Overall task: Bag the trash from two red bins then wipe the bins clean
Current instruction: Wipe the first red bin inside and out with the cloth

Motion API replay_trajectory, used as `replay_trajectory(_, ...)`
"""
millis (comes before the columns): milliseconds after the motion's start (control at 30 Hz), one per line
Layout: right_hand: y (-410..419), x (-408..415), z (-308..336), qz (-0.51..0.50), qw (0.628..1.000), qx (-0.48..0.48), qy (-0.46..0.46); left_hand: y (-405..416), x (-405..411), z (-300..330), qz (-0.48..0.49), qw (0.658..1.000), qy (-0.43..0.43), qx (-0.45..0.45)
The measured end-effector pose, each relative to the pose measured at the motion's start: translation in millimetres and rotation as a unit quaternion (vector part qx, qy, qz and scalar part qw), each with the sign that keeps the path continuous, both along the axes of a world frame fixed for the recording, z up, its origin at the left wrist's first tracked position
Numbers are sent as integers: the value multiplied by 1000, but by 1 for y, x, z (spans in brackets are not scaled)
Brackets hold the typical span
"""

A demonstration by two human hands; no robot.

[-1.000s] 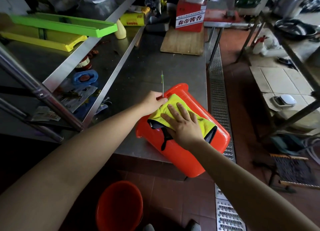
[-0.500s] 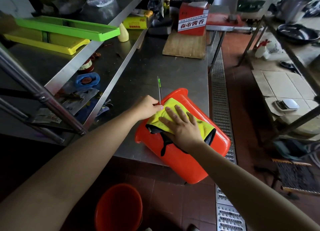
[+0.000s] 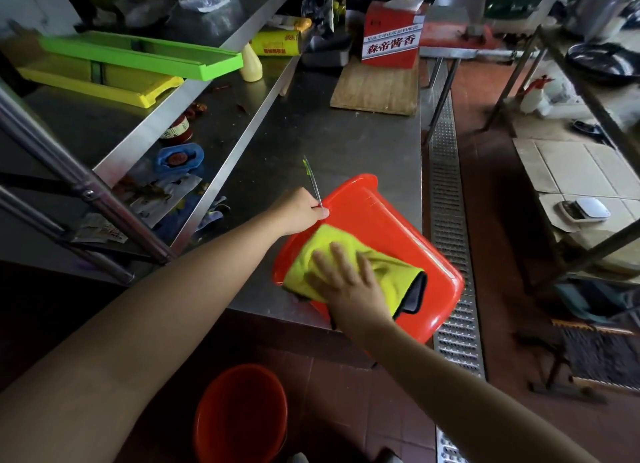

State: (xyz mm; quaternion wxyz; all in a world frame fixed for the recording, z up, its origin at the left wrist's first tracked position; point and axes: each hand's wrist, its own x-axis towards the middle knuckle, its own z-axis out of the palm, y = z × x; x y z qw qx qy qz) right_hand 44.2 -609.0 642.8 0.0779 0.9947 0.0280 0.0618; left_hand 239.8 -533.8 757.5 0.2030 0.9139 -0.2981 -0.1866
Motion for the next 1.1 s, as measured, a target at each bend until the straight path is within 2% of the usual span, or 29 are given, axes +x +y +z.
replay_trajectory(67,6,-2,-1,43,997,-49,43,1,-1,2,-4,1000,0,6)
replay_trajectory(100,-2,2,5,44,998,-39,30,1,-2,3,-9,1000,0,11)
replay_trajectory(167,-29,13,21,-4,999,31,-13,1,-3,4,-18,1000,-1,18)
replay_trajectory(233,-77,26,41,-99,986,131,-11,1,-4,5,-19,1000,3,19)
replay_trajectory(333,-134,41,62,-232,920,314,34,3,-5,4,-3,1000,16,17)
replay_trajectory(367,-137,42,62,-241,911,333,28,3,-5,4,1,1000,14,19)
replay_trajectory(433,-118,33,55,-220,937,269,-4,4,-4,3,4,1000,7,23)
replay_trajectory(533,-57,-8,22,-97,989,94,-64,6,-5,1,6,1000,-3,17)
replay_trajectory(633,-32,-32,2,8,998,34,-60,9,-8,-3,16,1000,7,1)
replay_trajectory(700,-49,-29,10,14,997,43,-58,10,-11,-3,18,1000,5,-3)
replay_trajectory(800,-95,-17,28,-93,986,137,-37,6,-15,-1,23,1000,10,-5)
replay_trajectory(900,-134,-9,40,-225,930,289,-11,0,-19,-1,42,999,18,-22)
replay_trajectory(933,-136,-9,41,-242,920,306,-11,-1,-19,-1,51,998,17,-26)
replay_trajectory(1000,-118,-13,36,-234,938,252,-29,0,-19,-3,67,997,14,-29)
replay_trajectory(1100,-55,-42,5,-104,987,102,-75,4,-16,-9,74,997,19,-30)
